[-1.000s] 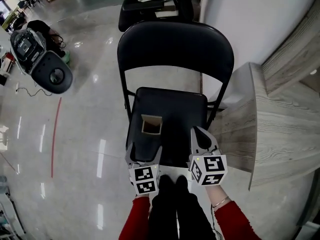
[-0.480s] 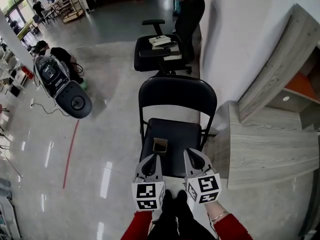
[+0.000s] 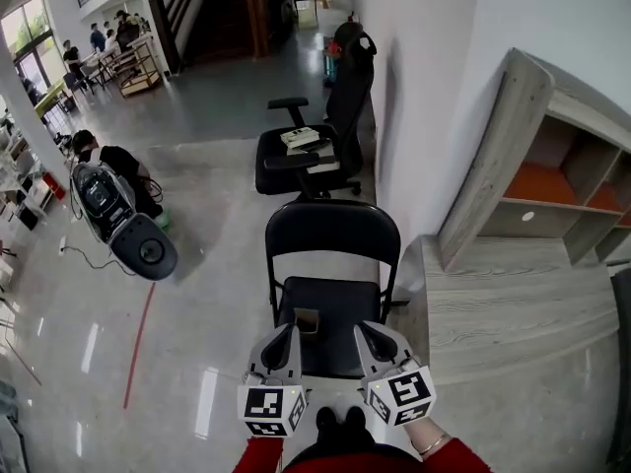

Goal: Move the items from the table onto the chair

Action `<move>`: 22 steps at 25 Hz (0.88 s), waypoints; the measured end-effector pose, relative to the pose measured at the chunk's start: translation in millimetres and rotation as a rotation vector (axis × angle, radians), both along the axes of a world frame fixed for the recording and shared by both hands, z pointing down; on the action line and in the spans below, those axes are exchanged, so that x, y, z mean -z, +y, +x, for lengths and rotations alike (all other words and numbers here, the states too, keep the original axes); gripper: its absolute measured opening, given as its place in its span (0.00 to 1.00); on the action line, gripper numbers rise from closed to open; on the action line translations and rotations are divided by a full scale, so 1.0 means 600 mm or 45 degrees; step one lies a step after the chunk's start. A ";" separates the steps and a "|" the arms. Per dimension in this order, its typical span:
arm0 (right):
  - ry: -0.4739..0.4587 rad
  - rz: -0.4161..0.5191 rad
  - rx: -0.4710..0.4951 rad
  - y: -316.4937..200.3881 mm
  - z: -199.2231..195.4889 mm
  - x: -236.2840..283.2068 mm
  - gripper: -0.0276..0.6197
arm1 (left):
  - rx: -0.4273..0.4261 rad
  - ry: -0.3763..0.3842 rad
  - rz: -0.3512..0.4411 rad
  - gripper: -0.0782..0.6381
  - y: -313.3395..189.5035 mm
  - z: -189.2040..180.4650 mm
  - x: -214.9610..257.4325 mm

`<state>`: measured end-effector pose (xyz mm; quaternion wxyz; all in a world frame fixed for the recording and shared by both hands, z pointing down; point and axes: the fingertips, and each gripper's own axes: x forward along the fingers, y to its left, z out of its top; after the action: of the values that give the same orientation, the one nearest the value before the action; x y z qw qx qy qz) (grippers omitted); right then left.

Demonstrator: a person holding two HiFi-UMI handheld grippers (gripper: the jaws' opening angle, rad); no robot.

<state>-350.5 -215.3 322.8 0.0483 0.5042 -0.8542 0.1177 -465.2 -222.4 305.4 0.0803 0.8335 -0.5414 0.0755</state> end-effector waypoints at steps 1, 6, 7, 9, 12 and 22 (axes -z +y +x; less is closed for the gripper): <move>-0.013 0.011 0.002 0.005 0.005 0.009 0.05 | -0.009 0.007 0.016 0.12 0.007 0.002 0.009; -0.057 0.075 0.018 0.027 0.035 0.044 0.05 | -0.057 0.021 0.091 0.12 0.034 0.014 0.042; -0.060 0.088 0.026 0.031 0.040 0.052 0.05 | -0.065 0.026 0.103 0.12 0.039 0.014 0.048; -0.068 0.111 0.043 0.041 0.051 0.066 0.05 | -0.080 0.031 0.124 0.12 0.050 0.011 0.061; -0.070 0.142 0.061 0.055 0.067 0.083 0.05 | -0.088 0.028 0.140 0.12 0.068 -0.002 0.074; -0.119 0.119 0.056 0.073 0.095 0.084 0.05 | -0.054 0.075 0.139 0.12 0.080 -0.018 0.076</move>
<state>-293.4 -171.6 272.7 -0.0126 0.4809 -0.8710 0.0999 -476.3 -174.3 259.8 0.0490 0.8497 -0.5245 0.0229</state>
